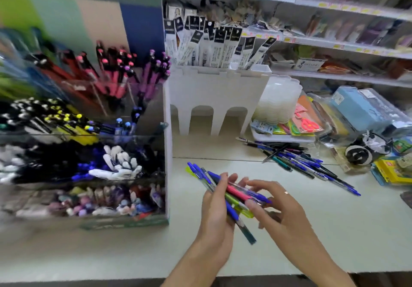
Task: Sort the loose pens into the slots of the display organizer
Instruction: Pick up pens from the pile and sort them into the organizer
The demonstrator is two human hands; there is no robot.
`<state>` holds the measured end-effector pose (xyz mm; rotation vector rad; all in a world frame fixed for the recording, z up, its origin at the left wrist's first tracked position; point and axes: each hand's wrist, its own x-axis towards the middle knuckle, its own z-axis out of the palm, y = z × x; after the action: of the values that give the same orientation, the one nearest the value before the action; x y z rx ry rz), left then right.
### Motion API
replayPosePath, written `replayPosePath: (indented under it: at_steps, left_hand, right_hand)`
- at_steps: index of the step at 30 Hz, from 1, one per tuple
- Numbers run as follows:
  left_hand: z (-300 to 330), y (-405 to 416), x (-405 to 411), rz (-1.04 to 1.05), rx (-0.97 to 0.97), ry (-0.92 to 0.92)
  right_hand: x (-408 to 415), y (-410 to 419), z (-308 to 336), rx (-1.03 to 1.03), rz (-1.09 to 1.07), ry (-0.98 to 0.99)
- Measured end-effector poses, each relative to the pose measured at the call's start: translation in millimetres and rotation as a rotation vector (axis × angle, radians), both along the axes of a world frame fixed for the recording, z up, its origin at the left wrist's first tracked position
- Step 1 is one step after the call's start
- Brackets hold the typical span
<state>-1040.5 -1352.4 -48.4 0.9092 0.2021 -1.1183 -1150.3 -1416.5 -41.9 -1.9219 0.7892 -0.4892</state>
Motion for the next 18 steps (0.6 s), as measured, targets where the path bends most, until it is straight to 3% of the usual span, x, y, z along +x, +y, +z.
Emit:
replayPosePath:
  at_steps: [4, 9, 12, 18]
  left_hand:
    - [35.0, 52.0, 18.2, 0.062, -0.07, -0.049]
    - [50.8, 112.2, 69.3, 0.268, -0.132, -0.094]
    - [51.3, 138.9, 102.2, 0.373, -0.124, -0.081]
    - [43.7, 191.8, 171.9, 0.605, -0.129, 0.042]
  right_hand:
    - [33.1, 59.7, 28.9, -0.064, -0.127, -0.105]
    - [92.2, 113.4, 41.5, 0.193, -0.238, -0.151]
    - [133.3, 138.0, 41.9, 0.357, -0.161, -0.151]
    - [180.4, 171.2, 39.5, 0.439, -0.141, -0.284]
